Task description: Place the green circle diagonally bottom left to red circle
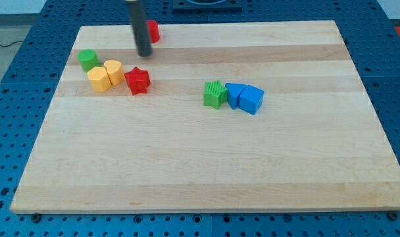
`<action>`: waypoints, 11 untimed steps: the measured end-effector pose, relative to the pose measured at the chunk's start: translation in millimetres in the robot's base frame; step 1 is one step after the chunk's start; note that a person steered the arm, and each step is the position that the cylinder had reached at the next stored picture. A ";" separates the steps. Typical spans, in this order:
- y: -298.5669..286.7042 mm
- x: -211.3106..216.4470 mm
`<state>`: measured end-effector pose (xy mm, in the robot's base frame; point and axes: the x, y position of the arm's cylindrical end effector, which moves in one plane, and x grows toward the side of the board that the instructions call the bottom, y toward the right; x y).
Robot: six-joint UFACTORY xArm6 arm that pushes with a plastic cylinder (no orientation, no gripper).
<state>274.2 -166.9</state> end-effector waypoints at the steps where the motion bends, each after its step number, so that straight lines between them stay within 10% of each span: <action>1: -93.7 -8.7; 4: -116.6 71.1; 6: -59.7 33.7; 11: -136.7 18.3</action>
<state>292.6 -303.5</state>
